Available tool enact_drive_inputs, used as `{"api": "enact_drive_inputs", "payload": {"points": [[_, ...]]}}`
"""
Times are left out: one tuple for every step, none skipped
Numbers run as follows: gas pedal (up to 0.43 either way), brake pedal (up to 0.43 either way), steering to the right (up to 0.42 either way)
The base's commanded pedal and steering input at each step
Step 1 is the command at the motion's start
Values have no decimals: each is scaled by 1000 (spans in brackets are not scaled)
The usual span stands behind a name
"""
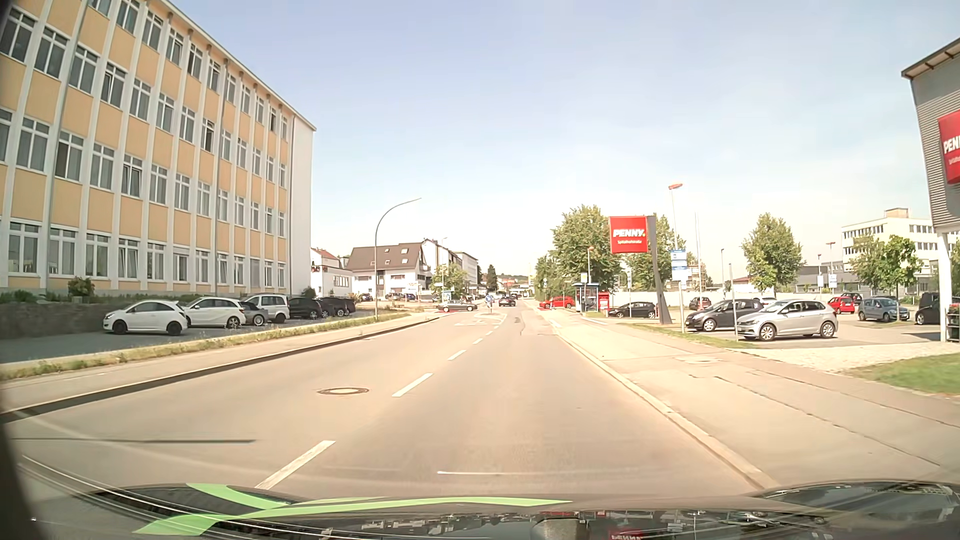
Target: Follow the waypoints while adhering to traffic rules and regulations
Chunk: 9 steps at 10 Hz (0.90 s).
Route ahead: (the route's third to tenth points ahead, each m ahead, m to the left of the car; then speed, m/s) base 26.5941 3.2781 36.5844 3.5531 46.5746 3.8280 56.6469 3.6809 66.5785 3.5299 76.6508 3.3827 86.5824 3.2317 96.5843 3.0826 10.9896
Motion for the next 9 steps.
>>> {"api": "enact_drive_inputs", "payload": {"points": [[98,0,-3],[98,0,-3],[98,0,-3],[98,0,-3],[98,0,-3],[98,0,-3],[98,0,-3],[98,0,-3],[98,0,-3]]}}
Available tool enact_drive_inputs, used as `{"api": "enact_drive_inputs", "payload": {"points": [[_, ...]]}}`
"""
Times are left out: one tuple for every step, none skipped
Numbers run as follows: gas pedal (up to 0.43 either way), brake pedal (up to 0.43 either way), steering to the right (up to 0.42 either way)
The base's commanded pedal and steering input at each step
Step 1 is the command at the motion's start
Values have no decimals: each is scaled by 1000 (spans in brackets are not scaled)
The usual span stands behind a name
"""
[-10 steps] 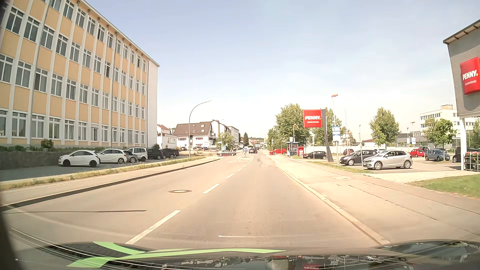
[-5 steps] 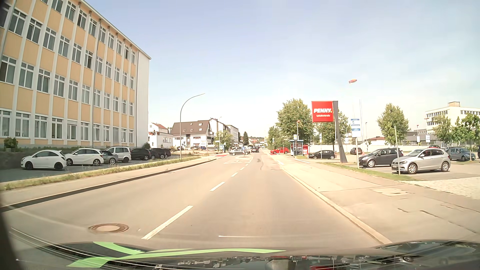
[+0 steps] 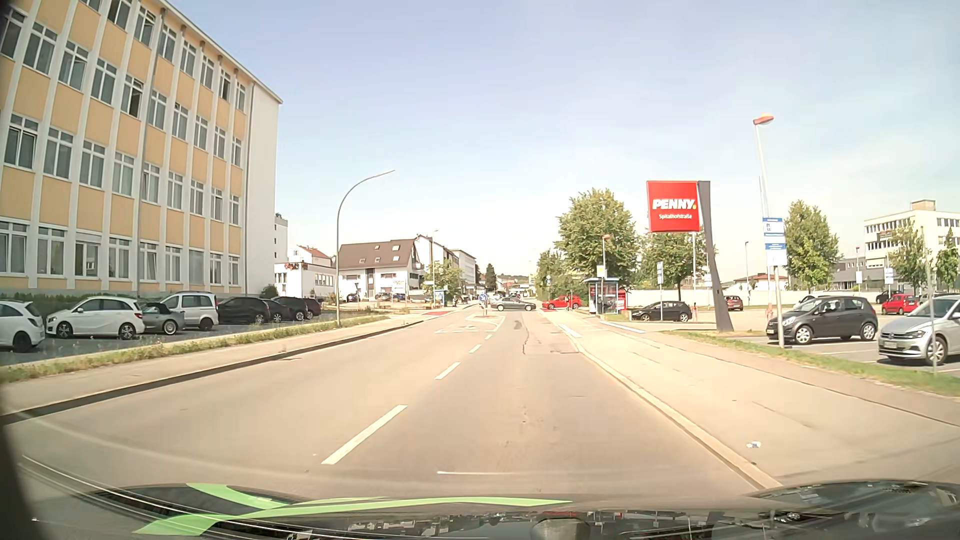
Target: Follow the waypoints while adhering to traffic rules and regulations
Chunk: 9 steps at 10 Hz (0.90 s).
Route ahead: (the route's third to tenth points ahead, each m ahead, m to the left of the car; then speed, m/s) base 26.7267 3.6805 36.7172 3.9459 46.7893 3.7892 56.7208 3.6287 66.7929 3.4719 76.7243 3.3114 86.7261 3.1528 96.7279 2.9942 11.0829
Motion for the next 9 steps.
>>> {"api": "enact_drive_inputs", "payload": {"points": [[98,0,-3],[98,0,-2],[98,0,-2],[98,0,-2],[98,0,-2],[98,0,-1],[98,0,-1],[98,0,0],[98,0,0]]}}
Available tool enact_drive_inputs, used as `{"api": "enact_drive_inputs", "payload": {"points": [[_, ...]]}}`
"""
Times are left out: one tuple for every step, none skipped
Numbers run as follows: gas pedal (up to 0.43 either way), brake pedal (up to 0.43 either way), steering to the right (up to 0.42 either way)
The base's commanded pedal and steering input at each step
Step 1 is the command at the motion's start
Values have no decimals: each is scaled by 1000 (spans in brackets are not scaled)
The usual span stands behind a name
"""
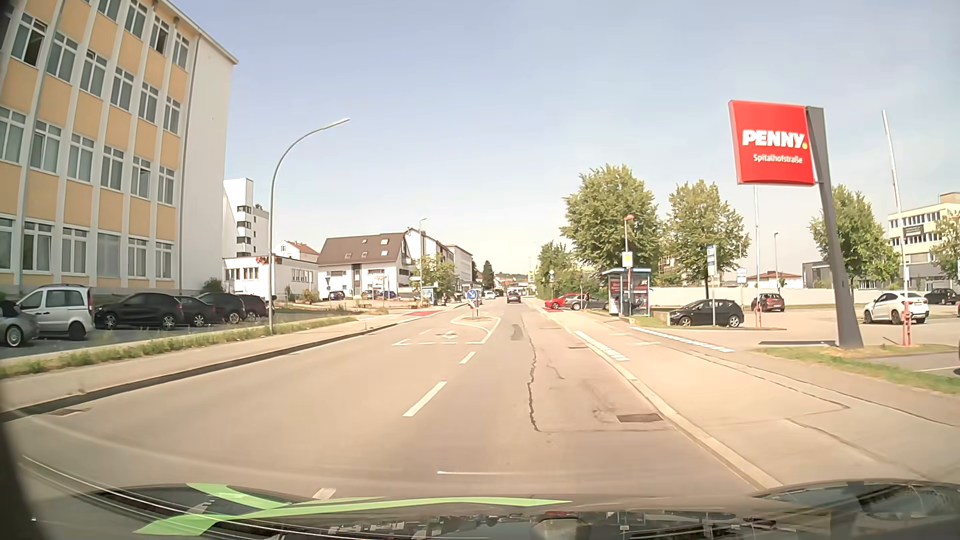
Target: Follow the waypoints while adhering to traffic rules and regulations
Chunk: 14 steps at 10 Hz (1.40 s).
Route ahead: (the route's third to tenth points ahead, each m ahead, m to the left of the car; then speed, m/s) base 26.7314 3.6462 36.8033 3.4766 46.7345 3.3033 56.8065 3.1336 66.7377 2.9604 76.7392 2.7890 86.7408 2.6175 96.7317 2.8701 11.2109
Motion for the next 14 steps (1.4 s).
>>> {"api": "enact_drive_inputs", "payload": {"points": [[98,0,0],[98,0,0],[98,0,0],[98,0,0],[98,0,0],[98,0,0],[98,0,0],[98,0,0],[98,0,0],[98,0,0],[98,0,0],[98,0,0],[98,0,0],[98,0,0]]}}
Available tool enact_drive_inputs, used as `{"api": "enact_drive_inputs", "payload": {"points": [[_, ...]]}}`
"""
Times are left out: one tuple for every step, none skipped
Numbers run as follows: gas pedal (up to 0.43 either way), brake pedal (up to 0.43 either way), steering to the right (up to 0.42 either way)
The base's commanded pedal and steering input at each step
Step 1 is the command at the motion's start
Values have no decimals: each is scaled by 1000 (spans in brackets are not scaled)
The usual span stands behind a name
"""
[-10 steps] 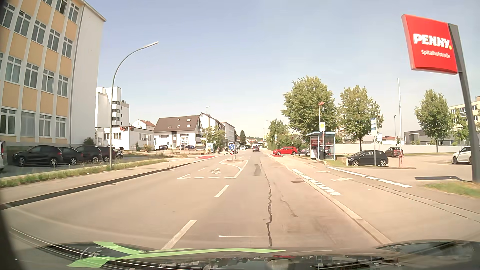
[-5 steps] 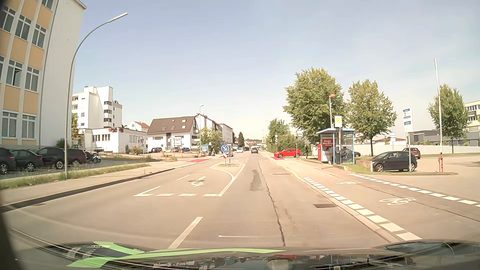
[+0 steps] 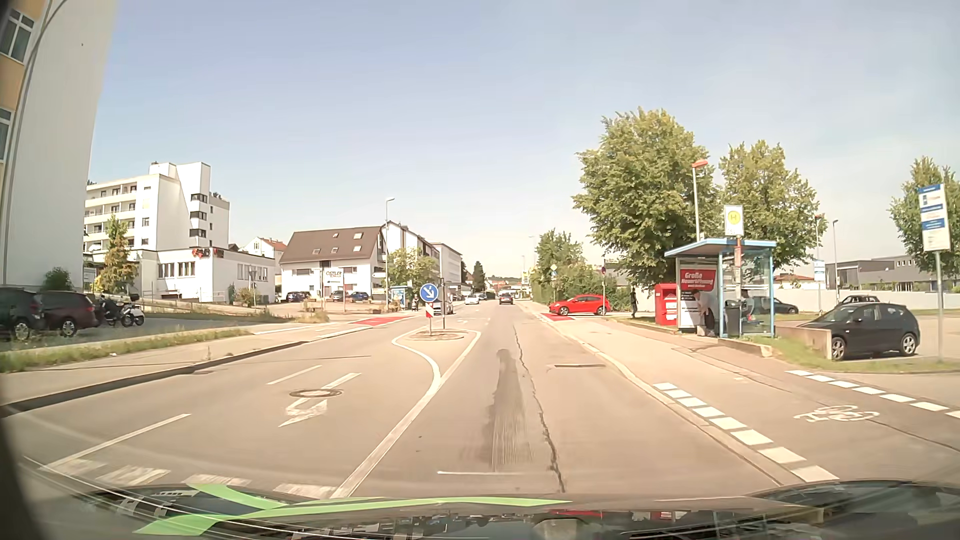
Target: Follow the waypoints while adhering to traffic rules and regulations
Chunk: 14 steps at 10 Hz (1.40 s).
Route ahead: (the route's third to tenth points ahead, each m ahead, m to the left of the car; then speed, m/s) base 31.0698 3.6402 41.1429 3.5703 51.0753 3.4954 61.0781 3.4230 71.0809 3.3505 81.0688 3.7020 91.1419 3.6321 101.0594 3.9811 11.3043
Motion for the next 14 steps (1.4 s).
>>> {"api": "enact_drive_inputs", "payload": {"points": [[98,0,0],[98,0,0],[98,0,0],[98,0,-1],[98,0,-1],[98,0,-2],[98,0,-3],[98,0,-4],[98,0,-4],[98,0,-4],[98,0,-7],[98,0,-7],[98,0,-7],[98,0,-7]]}}
